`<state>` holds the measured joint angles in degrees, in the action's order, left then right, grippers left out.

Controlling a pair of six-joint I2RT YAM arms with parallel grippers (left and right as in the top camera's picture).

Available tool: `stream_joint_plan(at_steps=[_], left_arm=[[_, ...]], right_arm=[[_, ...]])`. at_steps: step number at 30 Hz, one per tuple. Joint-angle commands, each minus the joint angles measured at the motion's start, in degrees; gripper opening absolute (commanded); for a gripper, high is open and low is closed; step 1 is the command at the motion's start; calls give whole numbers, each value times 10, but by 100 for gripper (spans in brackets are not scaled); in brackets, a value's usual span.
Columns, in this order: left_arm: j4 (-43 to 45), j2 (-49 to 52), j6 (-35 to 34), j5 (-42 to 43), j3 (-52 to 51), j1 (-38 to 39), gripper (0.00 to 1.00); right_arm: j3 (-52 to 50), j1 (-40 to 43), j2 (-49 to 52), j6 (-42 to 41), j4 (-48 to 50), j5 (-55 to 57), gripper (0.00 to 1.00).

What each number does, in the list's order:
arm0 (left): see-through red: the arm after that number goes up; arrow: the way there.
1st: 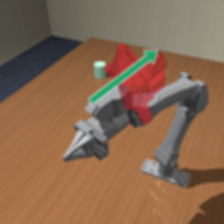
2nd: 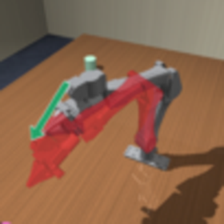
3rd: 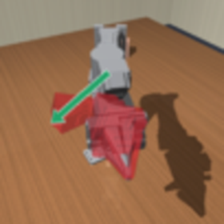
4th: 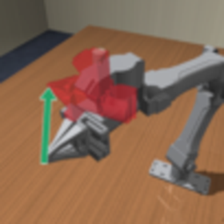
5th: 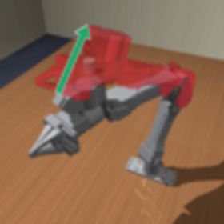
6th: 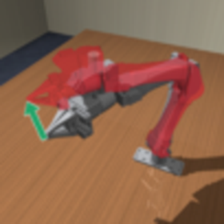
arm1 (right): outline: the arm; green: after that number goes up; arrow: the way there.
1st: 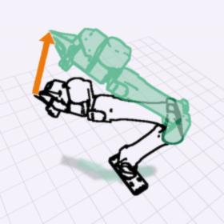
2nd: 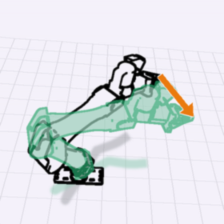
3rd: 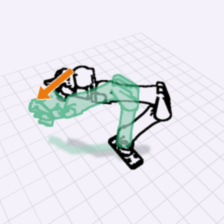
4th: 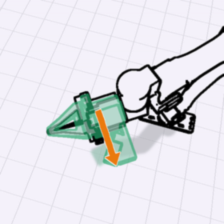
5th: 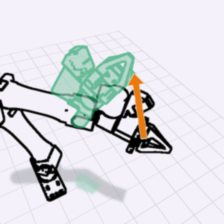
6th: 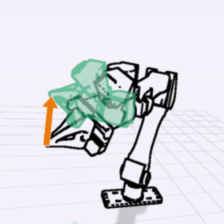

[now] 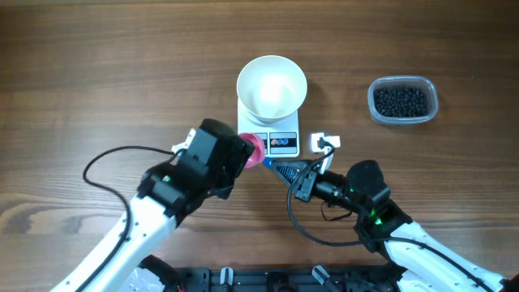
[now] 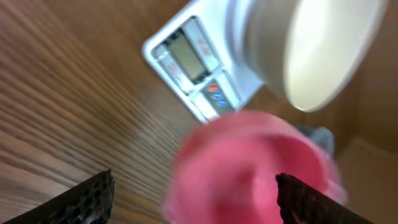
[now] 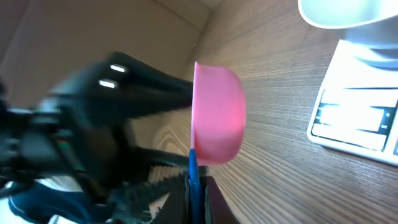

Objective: Scoop item into bowl and weigh 150g on scale
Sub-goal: 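Grasp the blue scoop handle with the right gripper, release left gripper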

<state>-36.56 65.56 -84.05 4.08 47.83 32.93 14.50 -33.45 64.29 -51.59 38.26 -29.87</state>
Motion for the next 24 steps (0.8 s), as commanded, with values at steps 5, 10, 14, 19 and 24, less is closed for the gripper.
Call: stream_joint_plan(at_steps=[5, 10, 14, 19, 24], left_arm=[[-3, -100, 131, -64, -3, -3, 91], [-5, -146, 183, -81, -3, -3, 100], [-18, -162, 183, -87, -3, -3, 100], [-38, -162, 183, -87, -3, -3, 100], [-40, -162, 183, -96, -3, -3, 100]], right_arm=[[9, -2, -5, 61, -2, -19, 4], [9, -2, -5, 69, -4, -28, 5], [9, -2, -5, 82, -5, -28, 4], [10, 0, -11, 97, -9, -28, 5], [39, 33, -32, 131, -80, -32, 4]])
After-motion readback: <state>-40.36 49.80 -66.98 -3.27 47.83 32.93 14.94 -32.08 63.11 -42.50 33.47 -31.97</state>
